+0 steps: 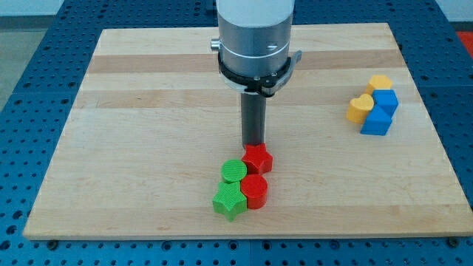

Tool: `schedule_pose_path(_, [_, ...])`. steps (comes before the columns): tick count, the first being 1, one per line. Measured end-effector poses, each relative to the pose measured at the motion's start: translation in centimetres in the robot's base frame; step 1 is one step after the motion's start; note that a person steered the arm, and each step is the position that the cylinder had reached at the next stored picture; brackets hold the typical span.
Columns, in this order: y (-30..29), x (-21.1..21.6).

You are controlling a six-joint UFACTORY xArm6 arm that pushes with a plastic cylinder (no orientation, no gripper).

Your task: Point your arm at green star

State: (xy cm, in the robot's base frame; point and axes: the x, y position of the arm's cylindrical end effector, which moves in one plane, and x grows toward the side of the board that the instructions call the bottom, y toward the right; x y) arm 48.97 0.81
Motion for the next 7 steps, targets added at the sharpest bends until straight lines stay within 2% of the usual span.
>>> schedule_pose_path(2, [0.6, -0.7])
schedule_pose_path(4, [5.4, -1.5])
schedule_pose_path(7, [8.2, 5.7])
